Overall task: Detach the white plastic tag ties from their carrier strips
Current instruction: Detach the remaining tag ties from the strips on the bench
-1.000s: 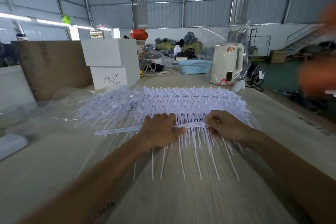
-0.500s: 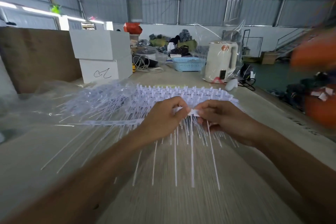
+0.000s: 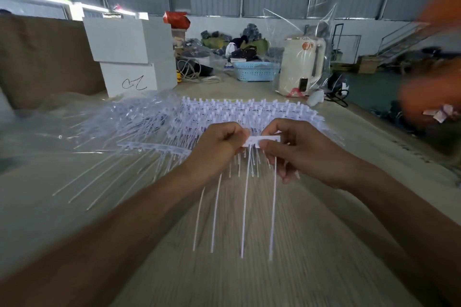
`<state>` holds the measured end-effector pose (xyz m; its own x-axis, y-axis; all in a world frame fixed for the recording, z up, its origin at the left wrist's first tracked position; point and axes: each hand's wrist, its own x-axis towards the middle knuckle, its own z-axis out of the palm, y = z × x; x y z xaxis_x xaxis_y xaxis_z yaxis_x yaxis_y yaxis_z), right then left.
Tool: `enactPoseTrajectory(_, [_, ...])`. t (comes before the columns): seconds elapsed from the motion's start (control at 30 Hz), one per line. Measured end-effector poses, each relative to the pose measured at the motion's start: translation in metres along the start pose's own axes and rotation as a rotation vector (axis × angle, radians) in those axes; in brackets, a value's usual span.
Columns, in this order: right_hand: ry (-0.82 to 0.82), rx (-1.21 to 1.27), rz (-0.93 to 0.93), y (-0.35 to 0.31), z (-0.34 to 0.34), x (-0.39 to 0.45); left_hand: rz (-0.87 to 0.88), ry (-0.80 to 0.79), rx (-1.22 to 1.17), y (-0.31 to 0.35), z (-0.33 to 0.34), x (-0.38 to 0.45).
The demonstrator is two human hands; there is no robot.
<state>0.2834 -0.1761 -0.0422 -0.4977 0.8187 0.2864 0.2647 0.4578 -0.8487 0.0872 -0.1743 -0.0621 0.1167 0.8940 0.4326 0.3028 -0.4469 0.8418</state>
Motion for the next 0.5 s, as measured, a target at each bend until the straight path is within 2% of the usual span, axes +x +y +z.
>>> enactPoseTrajectory(0.07, [0.035, -0.296, -0.144, -0.002, 0.000, 0.000, -0.030, -0.009, -0.014, -0.001, 0.001, 0.000])
enactPoseTrajectory(0.13, [0.054, -0.446, -0.227, -0.005, -0.001, 0.000, -0.063, -0.004, -0.065, -0.001, 0.002, 0.001])
enactPoseTrajectory(0.33, [0.045, -0.527, -0.323, -0.006, 0.000, 0.000, -0.160, -0.068, -0.121, 0.006, -0.001, -0.003])
enactPoseTrajectory(0.5, [0.099, -0.716, -0.305, 0.002, -0.005, 0.002, 0.001, -0.089, 0.124, 0.009, -0.004, -0.002])
